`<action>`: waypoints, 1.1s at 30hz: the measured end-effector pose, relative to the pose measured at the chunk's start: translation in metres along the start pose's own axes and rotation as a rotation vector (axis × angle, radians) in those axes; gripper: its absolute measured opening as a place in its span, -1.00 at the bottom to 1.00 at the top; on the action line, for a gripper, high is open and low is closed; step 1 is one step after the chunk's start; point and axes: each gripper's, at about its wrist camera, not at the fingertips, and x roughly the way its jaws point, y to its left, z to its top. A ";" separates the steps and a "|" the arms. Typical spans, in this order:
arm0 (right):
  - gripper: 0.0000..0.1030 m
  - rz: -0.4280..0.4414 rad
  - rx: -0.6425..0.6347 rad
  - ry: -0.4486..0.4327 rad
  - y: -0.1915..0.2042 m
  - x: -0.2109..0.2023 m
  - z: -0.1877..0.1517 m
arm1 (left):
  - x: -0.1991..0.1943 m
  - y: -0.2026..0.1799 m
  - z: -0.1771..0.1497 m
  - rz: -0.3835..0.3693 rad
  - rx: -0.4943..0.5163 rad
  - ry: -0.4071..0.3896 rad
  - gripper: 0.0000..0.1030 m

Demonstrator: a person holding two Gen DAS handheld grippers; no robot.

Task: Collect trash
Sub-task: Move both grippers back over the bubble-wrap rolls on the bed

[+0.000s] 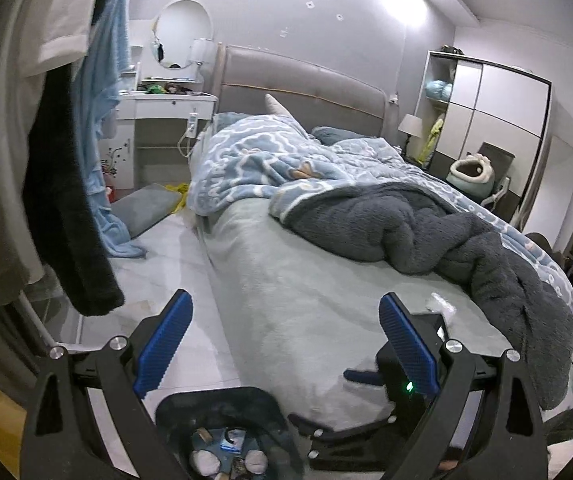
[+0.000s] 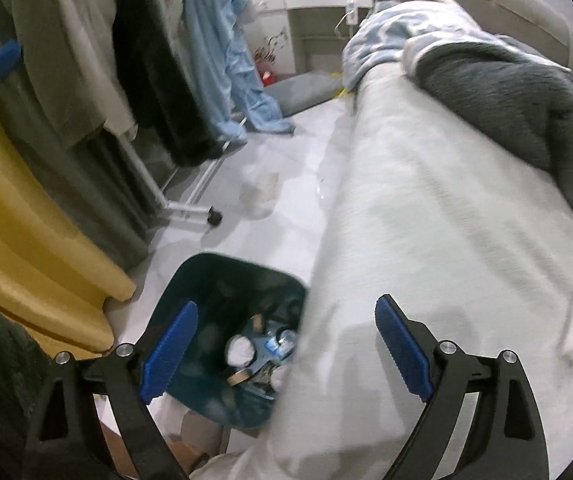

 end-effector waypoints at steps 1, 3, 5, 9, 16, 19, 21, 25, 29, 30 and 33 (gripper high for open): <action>0.79 -0.004 0.005 -0.010 -0.006 -0.004 0.000 | 0.002 -0.004 -0.001 -0.003 0.006 0.002 0.86; 0.79 -0.020 0.016 -0.027 -0.025 -0.014 0.001 | 0.010 -0.013 -0.003 -0.008 0.016 0.016 0.86; 0.79 -0.022 0.032 -0.046 -0.040 -0.022 0.002 | 0.019 -0.021 -0.007 -0.019 0.017 0.037 0.86; 0.80 -0.024 0.070 -0.084 -0.074 -0.039 0.004 | 0.032 -0.035 -0.012 -0.033 0.020 0.061 0.86; 0.80 -0.054 0.087 -0.134 -0.123 -0.068 0.004 | 0.057 -0.065 -0.015 -0.072 0.031 0.098 0.86; 0.80 -0.063 0.103 -0.139 -0.140 -0.074 0.005 | 0.071 -0.083 -0.018 -0.100 0.055 0.118 0.86; 0.80 -0.076 0.109 -0.147 -0.153 -0.078 0.005 | 0.078 -0.095 -0.020 -0.112 0.080 0.127 0.86; 0.80 -0.086 0.136 -0.156 -0.175 -0.084 0.002 | 0.093 -0.119 -0.023 -0.145 0.131 0.144 0.86; 0.80 -0.099 0.186 -0.152 -0.203 -0.085 -0.003 | 0.111 -0.133 -0.031 -0.184 0.137 0.180 0.86; 0.80 -0.106 0.196 -0.146 -0.209 -0.083 -0.005 | 0.116 -0.136 -0.034 -0.194 0.137 0.192 0.86; 0.80 -0.111 0.221 -0.135 -0.223 -0.079 -0.010 | 0.128 -0.146 -0.041 -0.221 0.146 0.216 0.85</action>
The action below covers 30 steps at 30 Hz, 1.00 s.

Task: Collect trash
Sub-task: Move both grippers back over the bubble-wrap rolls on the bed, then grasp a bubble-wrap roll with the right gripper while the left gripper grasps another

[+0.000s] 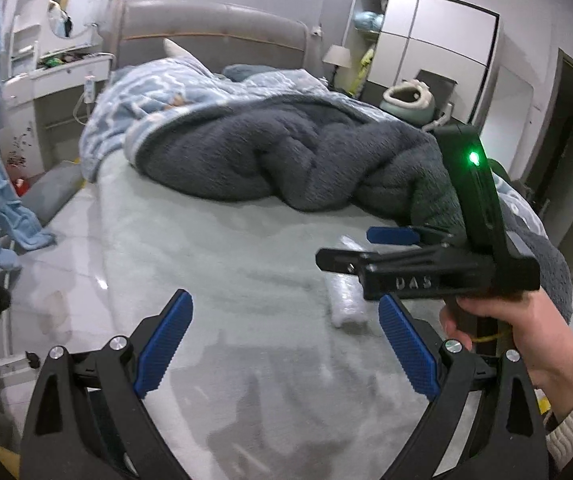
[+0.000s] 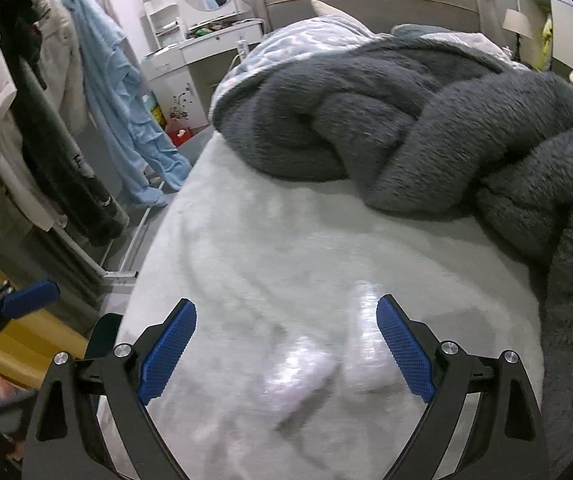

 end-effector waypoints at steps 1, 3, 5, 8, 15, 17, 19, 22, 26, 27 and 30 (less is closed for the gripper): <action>0.80 -0.004 0.007 0.001 -0.004 0.000 0.000 | 0.005 -0.002 -0.001 -0.005 0.003 0.007 0.85; 0.80 -0.009 0.019 0.008 -0.013 0.003 -0.001 | 0.013 -0.007 -0.002 -0.018 0.010 0.017 0.85; 0.70 -0.019 0.032 0.019 -0.022 0.008 -0.003 | 0.023 -0.012 -0.004 -0.025 0.027 0.035 0.84; 0.47 -0.024 0.063 0.037 -0.035 0.015 -0.005 | 0.039 -0.020 -0.007 -0.045 0.051 0.060 0.82; 0.06 0.002 0.126 0.062 -0.054 0.028 -0.011 | 0.073 -0.036 -0.011 -0.104 0.090 0.111 0.65; -0.07 0.006 0.128 0.071 -0.052 0.030 -0.012 | 0.082 -0.041 -0.012 -0.107 0.097 0.123 0.63; -0.26 0.010 0.124 0.084 -0.051 0.033 -0.015 | 0.091 -0.042 -0.013 -0.113 0.089 0.139 0.59; -0.42 0.008 0.136 0.077 -0.054 0.034 -0.019 | 0.104 -0.043 -0.014 -0.111 0.082 0.160 0.49; -0.43 0.012 0.150 0.051 -0.058 0.023 -0.020 | 0.115 -0.049 -0.016 -0.099 0.098 0.185 0.39; -0.43 0.011 0.150 0.048 -0.058 0.021 -0.021 | 0.117 -0.050 -0.016 -0.092 0.104 0.191 0.32; -0.43 0.022 0.152 0.038 -0.056 0.012 -0.021 | 0.124 -0.054 -0.017 -0.075 0.110 0.207 0.18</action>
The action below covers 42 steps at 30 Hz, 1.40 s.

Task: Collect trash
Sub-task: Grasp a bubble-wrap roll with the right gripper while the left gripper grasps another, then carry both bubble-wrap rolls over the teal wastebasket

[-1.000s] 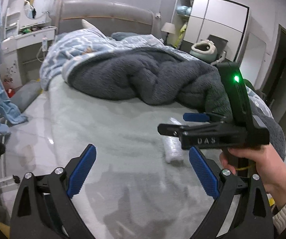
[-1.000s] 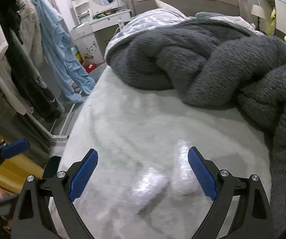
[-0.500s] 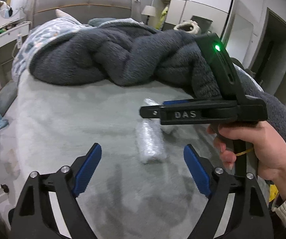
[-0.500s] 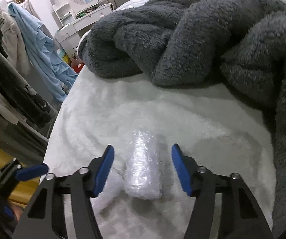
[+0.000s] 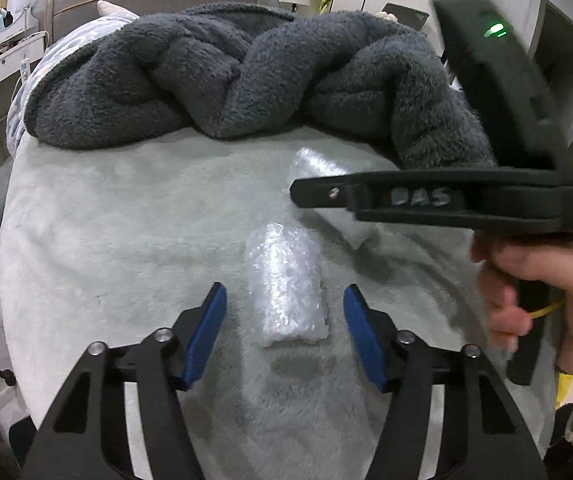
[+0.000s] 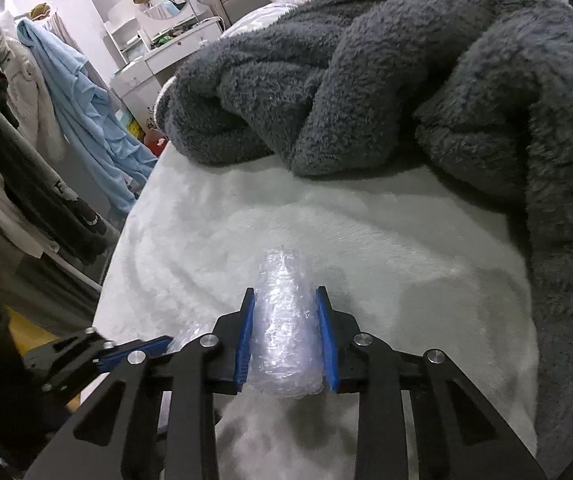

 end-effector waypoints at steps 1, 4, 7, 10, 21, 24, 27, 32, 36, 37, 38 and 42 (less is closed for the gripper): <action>-0.43 0.003 -0.003 -0.005 0.002 -0.005 -0.001 | 0.002 -0.001 0.000 0.000 -0.001 0.005 0.10; -0.43 0.002 -0.004 -0.011 -0.002 -0.012 -0.006 | 0.008 -0.005 0.002 0.010 0.005 0.021 -0.21; -0.43 0.003 -0.009 -0.008 0.000 -0.014 -0.013 | 0.007 -0.008 0.004 0.022 0.010 0.019 -0.27; -0.43 -0.004 -0.013 -0.009 0.001 -0.019 -0.019 | 0.001 -0.008 0.005 0.026 0.005 0.014 -0.29; -0.43 -0.023 0.000 -0.039 0.003 -0.064 -0.045 | -0.047 -0.011 -0.007 0.040 -0.014 -0.026 -0.29; -0.43 -0.026 -0.009 -0.038 0.015 -0.071 -0.056 | -0.059 -0.014 -0.013 0.042 -0.008 -0.033 -0.29; -0.43 -0.030 -0.024 -0.039 0.025 -0.077 -0.064 | -0.073 -0.015 -0.021 0.037 -0.015 -0.039 -0.29; -0.43 -0.038 -0.050 -0.049 0.044 -0.088 -0.070 | -0.096 -0.005 -0.036 0.074 -0.047 -0.049 -0.29; -0.43 -0.038 -0.084 -0.045 0.063 -0.093 -0.079 | -0.112 0.007 -0.047 0.100 -0.094 -0.062 -0.29; -0.43 -0.037 -0.093 -0.042 0.068 -0.093 -0.082 | -0.116 0.011 -0.049 0.105 -0.107 -0.067 -0.29; -0.43 -0.034 -0.102 -0.038 0.073 -0.092 -0.084 | -0.119 0.014 -0.050 0.111 -0.117 -0.071 -0.29; -0.43 -0.032 -0.134 -0.025 0.093 -0.091 -0.091 | -0.131 0.029 -0.057 0.143 -0.166 -0.087 -0.29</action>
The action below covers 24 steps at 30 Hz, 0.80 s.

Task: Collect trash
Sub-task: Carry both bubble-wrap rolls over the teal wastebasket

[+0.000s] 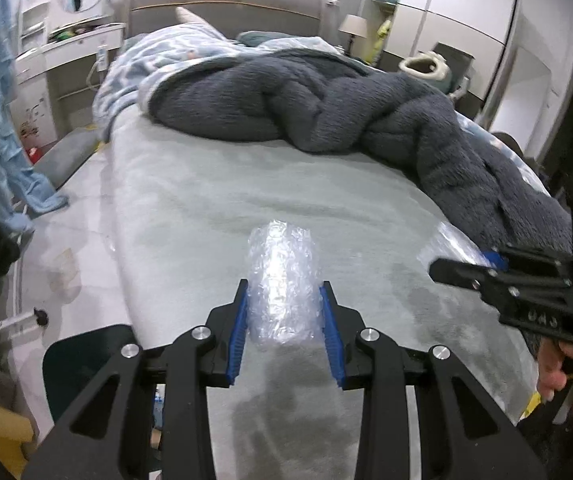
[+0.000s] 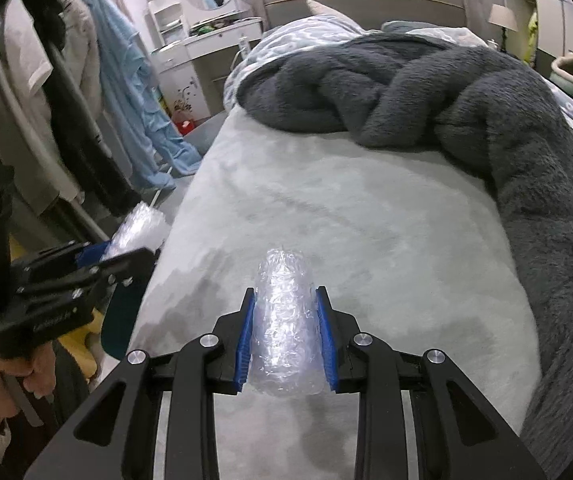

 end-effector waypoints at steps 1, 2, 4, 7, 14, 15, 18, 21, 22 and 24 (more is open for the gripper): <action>-0.43 0.003 -0.006 0.002 0.004 0.000 0.000 | -0.002 0.005 -0.001 0.008 -0.012 -0.002 -0.29; -0.43 0.006 -0.014 0.003 0.010 0.000 0.001 | -0.004 0.009 -0.001 0.011 -0.024 -0.004 -0.29; -0.43 0.011 -0.025 0.005 0.017 0.000 0.002 | -0.008 0.020 -0.002 0.018 -0.053 -0.012 -0.29; -0.43 0.021 -0.045 0.004 0.031 0.000 0.009 | -0.013 0.036 -0.003 0.041 -0.078 -0.024 -0.29; -0.43 0.051 -0.095 0.007 0.072 0.015 0.026 | -0.013 0.076 -0.015 0.078 -0.139 -0.012 -0.29; -0.43 0.061 -0.108 0.009 0.083 0.019 0.029 | -0.012 0.081 -0.017 0.081 -0.146 -0.009 -0.29; -0.43 0.079 -0.132 0.012 0.101 0.027 0.036 | -0.010 0.096 -0.024 0.098 -0.166 0.006 -0.29; -0.43 0.097 -0.156 0.018 0.121 0.037 0.041 | -0.009 0.114 -0.030 0.109 -0.197 0.024 -0.29; -0.43 0.105 -0.169 0.022 0.131 0.041 0.043 | -0.009 0.121 -0.032 0.116 -0.208 0.030 -0.29; -0.43 0.117 -0.187 0.028 0.145 0.048 0.046 | -0.010 0.132 -0.035 0.126 -0.226 0.036 -0.29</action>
